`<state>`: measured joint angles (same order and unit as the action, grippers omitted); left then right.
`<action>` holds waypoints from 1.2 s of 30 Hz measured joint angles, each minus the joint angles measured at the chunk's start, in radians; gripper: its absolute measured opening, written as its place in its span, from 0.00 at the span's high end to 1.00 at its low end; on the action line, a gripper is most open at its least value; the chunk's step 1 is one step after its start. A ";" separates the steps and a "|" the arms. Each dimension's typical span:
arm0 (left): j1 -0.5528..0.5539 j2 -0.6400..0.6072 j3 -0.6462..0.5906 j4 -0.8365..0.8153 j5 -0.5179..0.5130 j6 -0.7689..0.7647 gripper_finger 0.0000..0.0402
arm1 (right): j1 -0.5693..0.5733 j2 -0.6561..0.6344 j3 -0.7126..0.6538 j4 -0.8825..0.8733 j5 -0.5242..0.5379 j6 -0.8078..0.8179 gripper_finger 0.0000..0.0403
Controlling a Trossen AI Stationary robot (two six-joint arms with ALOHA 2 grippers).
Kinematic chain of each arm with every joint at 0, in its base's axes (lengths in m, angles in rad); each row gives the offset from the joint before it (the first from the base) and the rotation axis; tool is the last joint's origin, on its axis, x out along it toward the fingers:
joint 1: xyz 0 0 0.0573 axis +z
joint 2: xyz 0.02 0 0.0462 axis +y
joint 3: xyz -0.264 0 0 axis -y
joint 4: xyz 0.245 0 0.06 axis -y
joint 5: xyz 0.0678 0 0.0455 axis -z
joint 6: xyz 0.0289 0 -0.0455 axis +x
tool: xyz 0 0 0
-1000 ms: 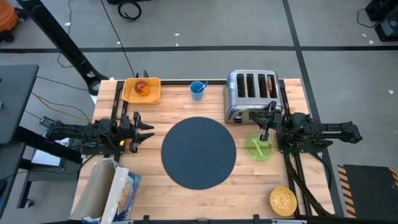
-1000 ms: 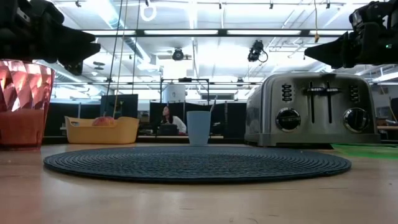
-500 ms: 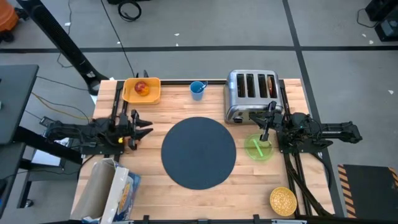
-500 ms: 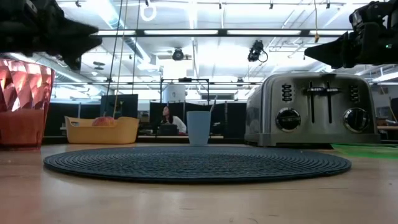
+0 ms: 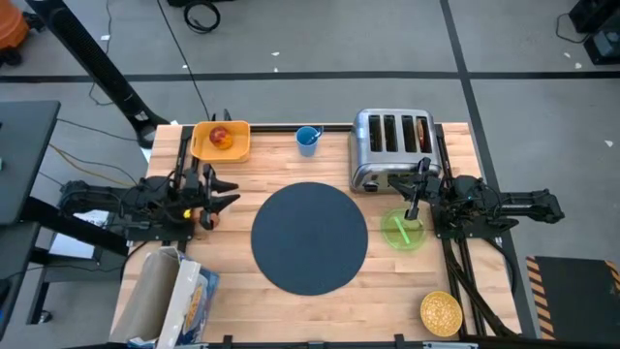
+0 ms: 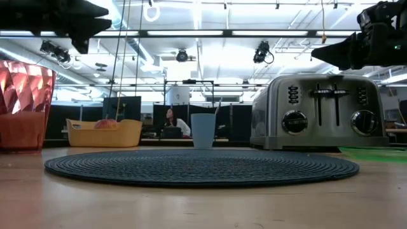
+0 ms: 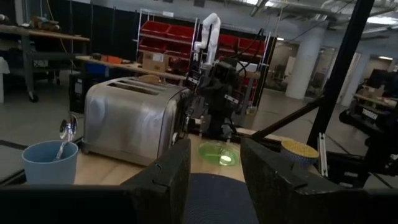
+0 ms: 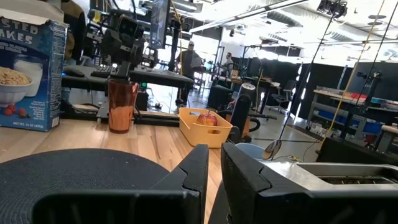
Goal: Arrange a breakfast setting
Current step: Put the yellow bowl on the dark blue table mat
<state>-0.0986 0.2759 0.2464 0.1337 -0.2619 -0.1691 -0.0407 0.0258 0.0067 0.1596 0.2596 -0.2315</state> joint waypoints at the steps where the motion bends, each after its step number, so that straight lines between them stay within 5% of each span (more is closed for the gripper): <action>1: 0.000 0.020 0.015 0.001 0.000 -0.003 0.64 | 0.000 0.000 0.000 0.000 0.000 0.000 0.86; 12: 0.000 0.280 0.265 -0.001 0.001 -0.022 0.64 | 0.000 0.000 0.000 0.027 0.000 0.010 0.86; 22: 0.000 0.464 0.468 0.013 0.001 -0.042 0.64 | 0.000 0.000 0.000 0.244 0.121 0.327 0.86; 28: 0.000 0.512 0.524 0.031 0.001 -0.088 0.64 | 0.009 0.009 0.051 0.255 -0.063 0.414 0.86; 36: -0.001 0.542 0.529 0.043 0.000 -0.139 0.64 | 0.070 0.192 0.332 0.041 -0.119 0.444 0.86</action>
<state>-0.0994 0.8179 0.7757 0.1762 -0.2619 -0.3082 0.0295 0.2178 0.3385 0.2007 0.1407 0.2123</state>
